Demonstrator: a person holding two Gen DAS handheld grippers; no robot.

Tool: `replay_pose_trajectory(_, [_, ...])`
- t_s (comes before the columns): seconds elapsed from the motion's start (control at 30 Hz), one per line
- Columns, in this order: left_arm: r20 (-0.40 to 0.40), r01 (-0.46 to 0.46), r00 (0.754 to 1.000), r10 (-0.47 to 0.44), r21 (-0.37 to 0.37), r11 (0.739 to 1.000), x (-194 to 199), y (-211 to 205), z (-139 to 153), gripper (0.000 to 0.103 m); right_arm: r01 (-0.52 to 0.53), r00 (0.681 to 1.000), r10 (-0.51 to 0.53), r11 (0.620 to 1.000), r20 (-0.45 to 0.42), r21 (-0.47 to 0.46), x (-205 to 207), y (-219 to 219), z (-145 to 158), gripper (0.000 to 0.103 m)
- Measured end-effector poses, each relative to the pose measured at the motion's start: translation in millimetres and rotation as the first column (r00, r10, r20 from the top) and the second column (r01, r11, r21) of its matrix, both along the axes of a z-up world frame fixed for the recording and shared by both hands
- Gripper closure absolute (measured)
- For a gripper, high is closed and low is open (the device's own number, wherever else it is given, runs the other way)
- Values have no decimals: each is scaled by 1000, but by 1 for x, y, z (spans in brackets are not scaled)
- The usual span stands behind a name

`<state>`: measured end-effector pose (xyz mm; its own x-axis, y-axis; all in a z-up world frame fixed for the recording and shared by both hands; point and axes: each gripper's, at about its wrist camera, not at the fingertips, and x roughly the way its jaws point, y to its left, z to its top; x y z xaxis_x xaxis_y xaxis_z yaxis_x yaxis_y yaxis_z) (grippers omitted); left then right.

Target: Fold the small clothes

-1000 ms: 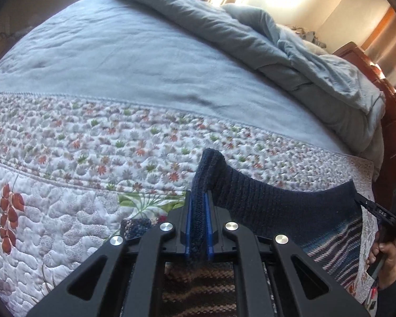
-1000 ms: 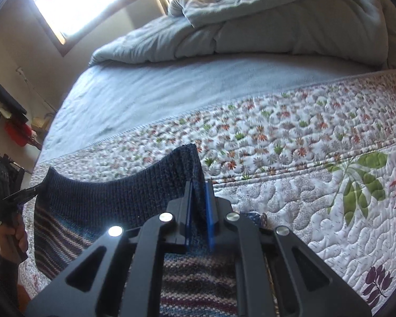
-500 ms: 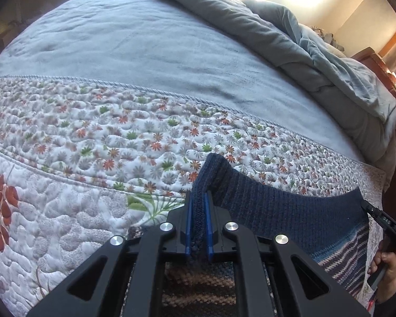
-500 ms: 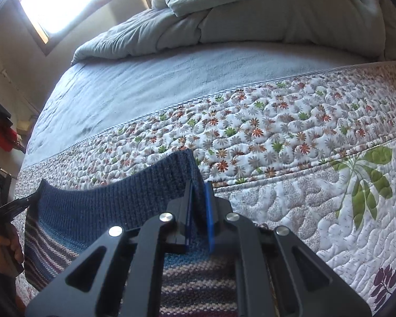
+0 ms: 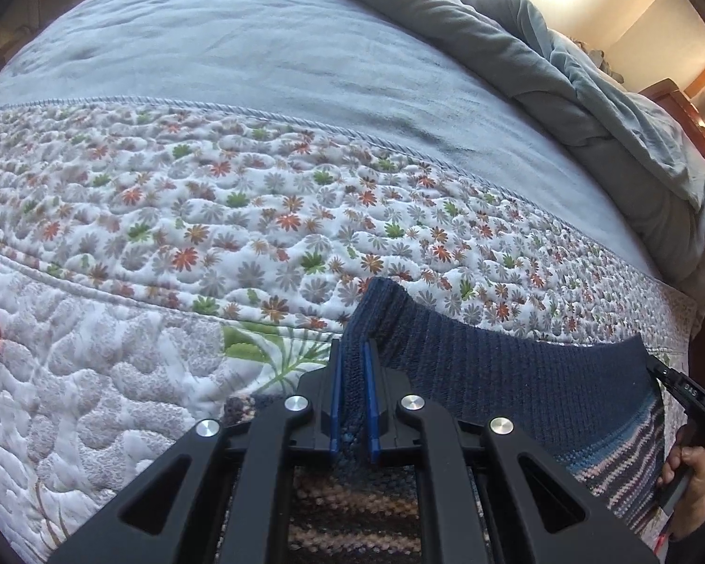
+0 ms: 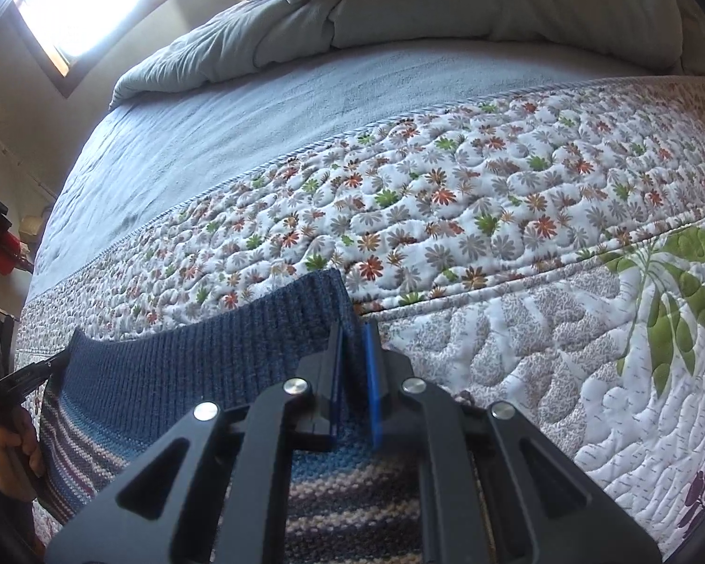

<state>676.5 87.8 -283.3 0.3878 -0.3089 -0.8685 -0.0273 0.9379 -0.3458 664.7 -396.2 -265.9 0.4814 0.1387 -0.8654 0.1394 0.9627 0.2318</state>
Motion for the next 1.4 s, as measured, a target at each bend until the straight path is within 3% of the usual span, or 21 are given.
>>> replay_pose_trajectory(0.1, [-25, 18, 1000, -18, 4, 1000, 0, -1, -6, 92, 4, 998, -3, 1000, -66, 11, 3, -2, -15, 90])
replay_pose_trajectory(0.13, [-24, 19, 1000, -19, 11, 1000, -1, -2, -5, 88, 3, 998, -3, 1000, -66, 13, 3, -3, -14, 84])
replay_pose_trajectory(0.17, [-15, 14, 1000, -14, 3, 1000, -3, 0, 2, 83, 14, 998, -13, 1000, -54, 12, 1, -4, -7, 68])
replay_pose_trajectory(0.23, [38, -9, 999, 9, 5, 1000, -11, 6, 28, 76, 38, 999, -38, 999, 0, 5, -7, -9, 13, 59])
replay_pose_trajectory(0.27, [71, -4, 997, 3, 5, 1000, -17, 8, 41, 66, 31, 999, -31, 999, 34, 10, -13, -9, 27, 59])
replay_pose_trajectory(0.3, [109, 15, 994, -15, -4, 1000, -25, 9, 55, 63, 16, 998, -17, 1000, 60, 23, -19, -7, 37, 59])
replay_pose_trajectory(0.37, [171, 83, 983, -72, -56, 995, -48, 8, 80, 62, -40, 997, 34, 996, 76, 86, -32, 0, 49, 59])
replay_pose_trajectory(0.43, [183, 143, 975, -124, -97, 985, -66, 4, 85, 62, -79, 996, 73, 990, 58, 114, -43, 11, 46, 59])
replay_pose_trajectory(0.57, [118, 142, 985, -125, -145, 979, -87, 6, 55, 63, -48, 999, 51, 991, -17, 127, -53, 11, 17, 60])
replay_pose_trajectory(0.67, [25, 87, 996, -84, -128, 988, -88, 14, 17, 68, 6, 999, 0, 992, -48, 127, -58, -4, -2, 79])
replay_pose_trajectory(0.73, [-19, 46, 999, -49, -137, 989, -89, 26, -7, 82, 27, 998, -18, 989, -64, 142, -60, -16, -7, 89])
replay_pose_trajectory(0.8, [-23, 18, 999, -23, -191, 981, -92, 34, -6, 84, 53, 997, -41, 981, -69, 188, -68, -25, -1, 88])
replay_pose_trajectory(0.87, [-2, 25, 1000, -26, -254, 967, -101, 40, 9, 71, 32, 999, -26, 975, -30, 220, -86, -27, 15, 77])
replay_pose_trajectory(0.97, [97, 74, 994, -46, -307, 949, -136, 46, 37, 59, -35, 998, 24, 976, 53, 215, -133, -21, 42, 77])
replay_pose_trajectory(1.07, [122, 105, 990, -70, -317, 943, -175, 52, 40, 59, -28, 998, 14, 972, 62, 232, -177, -25, 38, 77])
replay_pose_trajectory(1.13, [111, 111, 990, -82, -280, 954, -188, 53, 32, 61, 5, 999, -17, 971, 50, 241, -195, -32, 26, 79])
replay_pose_trajectory(1.27, [56, 82, 996, -70, -269, 960, -191, 62, 0, 77, 93, 995, -97, 954, 0, 286, -208, -59, -7, 85])
replay_pose_trajectory(1.4, [16, 57, 998, -55, -308, 950, -181, 65, -10, 75, 130, 991, -130, 939, -22, 319, -211, -59, -4, 83])
